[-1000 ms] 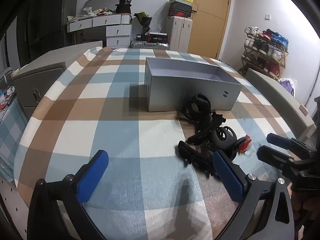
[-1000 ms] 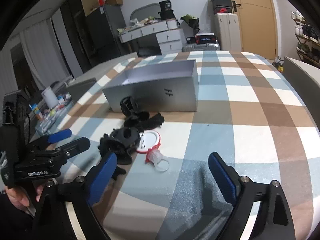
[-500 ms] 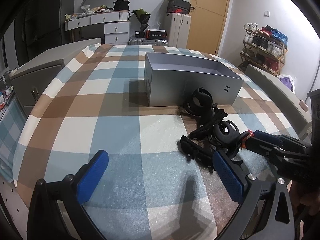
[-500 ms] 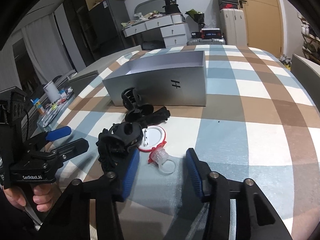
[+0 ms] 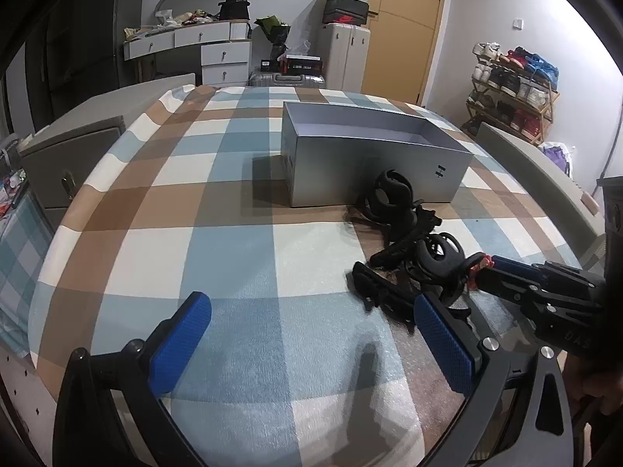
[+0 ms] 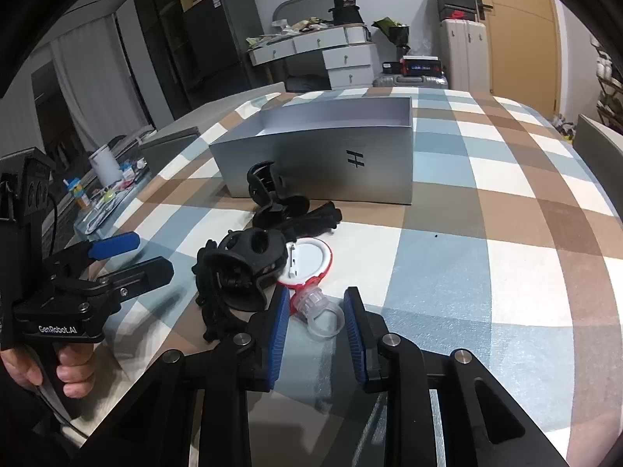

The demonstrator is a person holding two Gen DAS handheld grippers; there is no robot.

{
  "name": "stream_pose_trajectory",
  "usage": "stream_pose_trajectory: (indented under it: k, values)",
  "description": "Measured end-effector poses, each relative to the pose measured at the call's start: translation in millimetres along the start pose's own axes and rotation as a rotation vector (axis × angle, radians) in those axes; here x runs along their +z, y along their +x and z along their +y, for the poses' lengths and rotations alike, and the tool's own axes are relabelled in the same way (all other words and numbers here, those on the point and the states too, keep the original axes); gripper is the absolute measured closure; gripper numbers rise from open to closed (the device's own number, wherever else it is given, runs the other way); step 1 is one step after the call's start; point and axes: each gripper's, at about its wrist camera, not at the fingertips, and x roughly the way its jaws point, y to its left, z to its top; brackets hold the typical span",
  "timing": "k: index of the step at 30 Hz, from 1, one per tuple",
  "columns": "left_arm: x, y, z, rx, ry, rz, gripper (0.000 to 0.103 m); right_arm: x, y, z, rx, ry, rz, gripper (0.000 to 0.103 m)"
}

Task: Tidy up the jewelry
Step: 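Grasp the clear ring holder with the right tool while the left grasps a black headband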

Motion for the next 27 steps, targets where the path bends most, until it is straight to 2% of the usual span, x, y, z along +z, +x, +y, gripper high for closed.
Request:
stream_pose_trajectory:
  k: [4, 7, 13, 20, 27]
  values:
    - [0.7, -4.0, -1.7, -0.079, -0.012, 0.004, 0.001, 1.2, -5.0, -4.8, 0.0, 0.019, -0.018, 0.076]
    - [1.6, -4.7, -8.6, -0.087, 0.009, 0.004, 0.002, 1.5, -9.9, -6.7, -0.007, 0.022, -0.031, 0.076]
    - [-1.1, 7.7, -21.6, -0.135, 0.029, 0.062, 0.002, 0.0, -18.2, -12.4, -0.019, 0.037, -0.053, 0.076]
    - [3.3, 16.9, -36.0, -0.155, 0.097, 0.087, 0.002, -4.0, -31.4, -15.2, -0.015, 0.038, -0.089, 0.076]
    - [6.5, 30.4, -48.4, -0.118, 0.207, 0.125, 0.001, -5.1, -33.7, -17.5, -0.008, 0.044, -0.1, 0.076]
